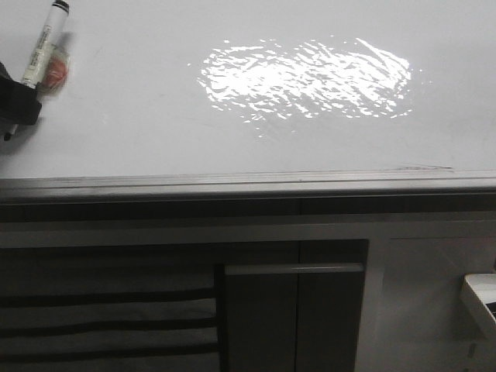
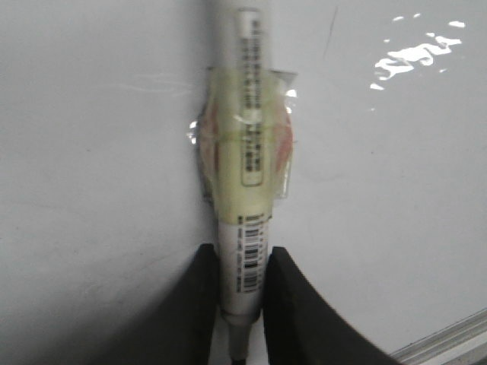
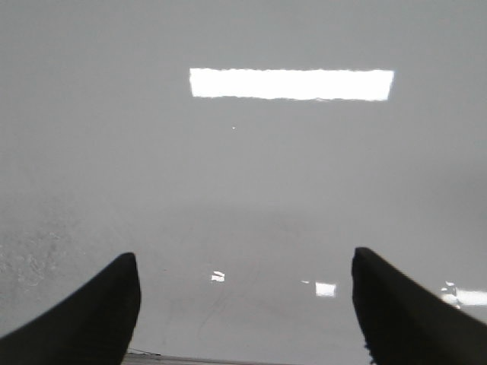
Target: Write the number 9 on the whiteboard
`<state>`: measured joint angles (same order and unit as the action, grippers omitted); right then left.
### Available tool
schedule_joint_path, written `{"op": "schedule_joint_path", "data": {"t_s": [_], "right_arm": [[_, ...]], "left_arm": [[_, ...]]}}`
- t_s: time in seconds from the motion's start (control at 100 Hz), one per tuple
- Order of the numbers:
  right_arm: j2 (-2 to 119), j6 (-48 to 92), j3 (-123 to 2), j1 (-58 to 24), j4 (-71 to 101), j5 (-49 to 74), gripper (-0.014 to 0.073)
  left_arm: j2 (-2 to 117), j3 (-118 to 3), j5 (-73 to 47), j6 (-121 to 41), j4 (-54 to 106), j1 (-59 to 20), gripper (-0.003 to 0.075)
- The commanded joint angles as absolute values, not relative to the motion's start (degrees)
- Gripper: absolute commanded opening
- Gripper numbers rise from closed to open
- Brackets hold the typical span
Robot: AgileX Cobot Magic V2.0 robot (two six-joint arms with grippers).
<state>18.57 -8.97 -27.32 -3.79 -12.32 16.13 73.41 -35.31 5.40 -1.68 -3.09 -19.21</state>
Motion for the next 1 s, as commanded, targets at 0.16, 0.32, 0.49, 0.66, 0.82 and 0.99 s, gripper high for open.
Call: {"op": "schedule_joint_path", "data": {"t_s": [0.16,0.32,0.49,0.66,0.82,0.99], "right_arm": [[19.46,-8.75,-29.17,-3.31,-12.99,11.38,0.0511],[19.94,-8.75,-33.05,-3.31,-12.26,16.78,0.0511],[24.81,-8.75,-41.92,-3.31,-10.97,31.61,0.0511],[32.12,-1.83,-48.76,-3.31,-1.40,42.12,0.0511],[39.36,13.04,-52.39,-3.31,14.61,49.47,0.0511],[48.05,26.09,-57.42,-3.54,29.43,57.44,0.0511]], "left_arm": [[71.90,-37.09,10.03,-1.72,-2.95,-19.05,-0.0020],[68.30,-37.91,4.45,-1.72,-2.95,-19.05,-0.0020],[62.09,-44.67,-19.20,-3.66,-2.95,-19.17,-0.0020],[59.55,-53.68,-43.60,-17.30,4.46,-19.17,-0.0020],[59.55,-58.25,-59.00,-35.65,18.46,-19.17,-0.0020],[60.19,-58.25,-62.24,-43.62,26.84,-19.53,-0.0020]]}}
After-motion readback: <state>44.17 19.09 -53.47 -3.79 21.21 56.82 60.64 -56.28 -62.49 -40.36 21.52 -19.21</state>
